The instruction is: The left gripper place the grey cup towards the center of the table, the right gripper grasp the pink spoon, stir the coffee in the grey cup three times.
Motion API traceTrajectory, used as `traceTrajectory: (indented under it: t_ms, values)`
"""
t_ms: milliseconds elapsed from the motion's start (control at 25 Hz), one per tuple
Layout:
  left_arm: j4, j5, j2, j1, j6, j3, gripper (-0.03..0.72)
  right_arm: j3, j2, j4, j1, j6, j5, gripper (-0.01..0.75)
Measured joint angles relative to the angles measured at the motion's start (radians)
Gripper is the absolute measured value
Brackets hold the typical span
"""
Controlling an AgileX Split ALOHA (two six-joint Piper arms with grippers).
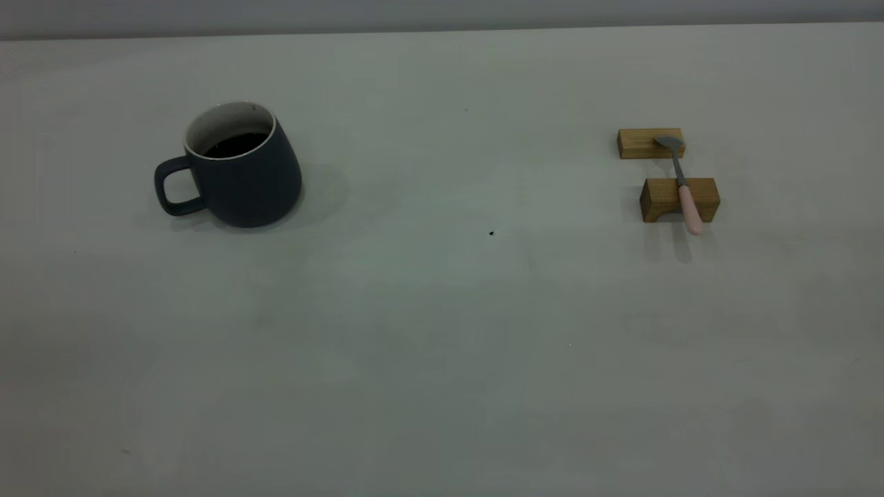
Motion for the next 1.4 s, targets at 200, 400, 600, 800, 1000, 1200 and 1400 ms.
traceTrajectory:
  t_ms: [200,400,600,800,1000,1200,1400]
  values:
    - [0.000,0.000,0.000,0.000,0.000,0.000,0.528,0.000,0.000,0.000,0.000,0.000,0.000,0.555]
    - [-0.001,0.000,0.000,0.000,0.000,0.000,0.528,0.000,0.000,0.000,0.000,0.000,0.000,0.555]
    - [-0.005,0.000,0.000,0.000,-0.007,0.000,0.528,0.000,0.000,0.000,0.000,0.000,0.000,0.555]
    - [0.021,0.001,0.076,0.000,-0.058,-0.001,0.528,0.000,0.000,0.000,0.000,0.000,0.000,0.555]
    - [0.037,-0.062,0.337,0.000,-0.033,-0.046,0.528,0.000,0.000,0.000,0.000,0.000,0.000,0.555]
    - [0.041,-0.301,0.722,0.000,-0.045,-0.105,0.528,0.000,0.000,0.000,0.000,0.000,0.000,0.555]
    - [0.040,-0.409,1.184,0.000,0.005,-0.288,0.528,0.000,0.000,0.000,0.000,0.000,0.000,0.555]
